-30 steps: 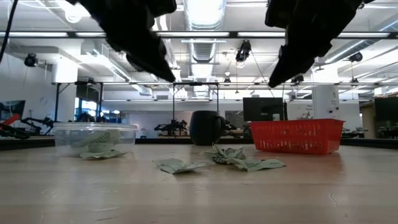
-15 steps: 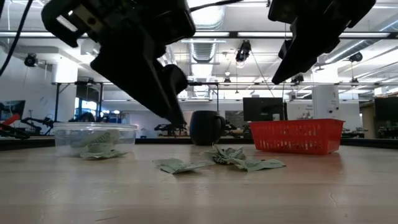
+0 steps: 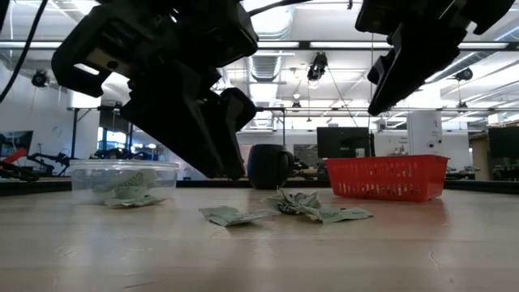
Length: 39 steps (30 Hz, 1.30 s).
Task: Pick and place items into bin
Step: Put the stevia packet into the transparent bin
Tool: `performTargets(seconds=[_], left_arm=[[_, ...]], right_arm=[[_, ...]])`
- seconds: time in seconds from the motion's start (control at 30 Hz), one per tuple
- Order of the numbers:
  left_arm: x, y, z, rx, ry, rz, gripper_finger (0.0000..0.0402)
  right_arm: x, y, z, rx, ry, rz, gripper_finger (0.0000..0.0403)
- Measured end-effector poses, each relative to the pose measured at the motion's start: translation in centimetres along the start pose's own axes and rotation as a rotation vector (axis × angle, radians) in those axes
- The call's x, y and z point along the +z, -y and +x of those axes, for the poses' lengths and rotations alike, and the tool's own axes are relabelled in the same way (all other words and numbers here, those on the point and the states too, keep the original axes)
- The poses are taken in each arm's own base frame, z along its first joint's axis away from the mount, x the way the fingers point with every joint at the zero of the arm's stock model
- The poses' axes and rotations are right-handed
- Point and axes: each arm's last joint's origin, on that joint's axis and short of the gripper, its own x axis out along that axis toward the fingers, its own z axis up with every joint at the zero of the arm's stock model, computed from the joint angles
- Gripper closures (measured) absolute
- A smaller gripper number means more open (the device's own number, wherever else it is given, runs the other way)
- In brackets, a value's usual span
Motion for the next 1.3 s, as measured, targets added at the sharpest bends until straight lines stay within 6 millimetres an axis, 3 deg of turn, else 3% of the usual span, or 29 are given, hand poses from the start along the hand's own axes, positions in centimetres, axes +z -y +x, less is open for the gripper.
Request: performTargets(seconds=[0.4, 0.53, 0.8, 1.1, 1.3], left_arm=[[-0.5, -0.4, 0.1, 0.097, -0.022, 0.049, 0.0172], [-0.7, -0.4, 0.1, 0.094, -0.029, 0.068, 0.0158], [-1.7, -0.6, 1.4, 0.042, -0.077, 0.056, 0.0157], [-1.2, -0.9, 2.7, 0.046, -0.078, -0.005, 0.016], [-1.2, -1.0, 2.7, 0.048, -0.079, -0.008, 0.0211]], right_arm=[[-0.1, -0.1, 0.0, 0.005, -0.003, 0.004, 0.0286], [-0.1, -0.1, 0.0, 0.005, -0.002, 0.012, 0.0291], [-0.1, -0.1, 0.0, 0.005, 0.0, 0.011, 0.0296], [-0.2, -0.1, 0.0, 0.008, -0.004, 0.012, 0.0299], [-0.2, -0.1, 0.0, 0.009, -0.004, 0.012, 0.0306]])
